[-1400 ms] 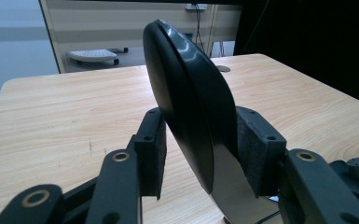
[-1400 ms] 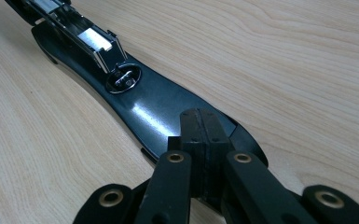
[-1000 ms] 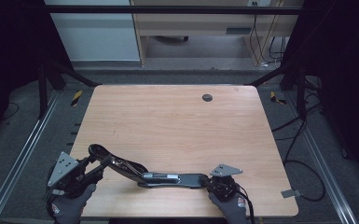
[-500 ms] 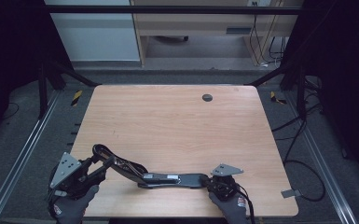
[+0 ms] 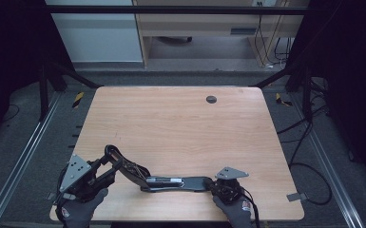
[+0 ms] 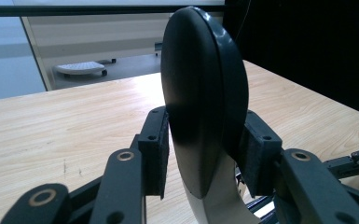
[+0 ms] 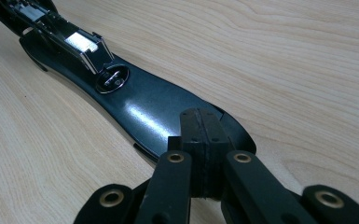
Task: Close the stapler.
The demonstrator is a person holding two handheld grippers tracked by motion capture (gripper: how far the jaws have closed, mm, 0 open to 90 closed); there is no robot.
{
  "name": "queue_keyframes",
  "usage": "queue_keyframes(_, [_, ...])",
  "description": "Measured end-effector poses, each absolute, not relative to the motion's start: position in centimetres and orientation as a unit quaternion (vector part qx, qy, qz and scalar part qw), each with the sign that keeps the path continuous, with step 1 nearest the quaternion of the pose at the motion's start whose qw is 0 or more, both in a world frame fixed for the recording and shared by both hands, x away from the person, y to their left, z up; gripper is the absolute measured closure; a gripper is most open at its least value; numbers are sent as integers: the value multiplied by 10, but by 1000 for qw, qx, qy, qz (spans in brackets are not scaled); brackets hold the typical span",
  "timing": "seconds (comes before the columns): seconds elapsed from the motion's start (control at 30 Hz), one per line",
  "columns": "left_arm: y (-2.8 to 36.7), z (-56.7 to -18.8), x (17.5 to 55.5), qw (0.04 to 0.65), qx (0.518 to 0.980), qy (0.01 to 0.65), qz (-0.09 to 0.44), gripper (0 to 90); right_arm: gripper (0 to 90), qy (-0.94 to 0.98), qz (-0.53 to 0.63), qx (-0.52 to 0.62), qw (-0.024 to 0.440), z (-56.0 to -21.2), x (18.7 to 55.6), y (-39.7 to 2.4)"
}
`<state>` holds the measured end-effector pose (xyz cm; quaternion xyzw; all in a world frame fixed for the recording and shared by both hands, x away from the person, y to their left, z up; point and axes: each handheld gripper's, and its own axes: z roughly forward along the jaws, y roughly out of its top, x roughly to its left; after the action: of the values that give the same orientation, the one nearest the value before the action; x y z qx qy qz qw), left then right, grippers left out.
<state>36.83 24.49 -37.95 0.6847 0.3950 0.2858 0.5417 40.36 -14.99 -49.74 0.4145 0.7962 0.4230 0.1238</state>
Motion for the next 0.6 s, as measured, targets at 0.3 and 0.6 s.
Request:
queue_keyframes(0.3, [232, -376, 368, 538, 692, 379, 297, 583, 900, 795, 423, 415, 125, -498, 404, -150])
queue_keyframes(0.6, [222, -374, 368, 533, 697, 369, 305, 583, 900, 796, 424, 414, 125, -498, 404, -149])
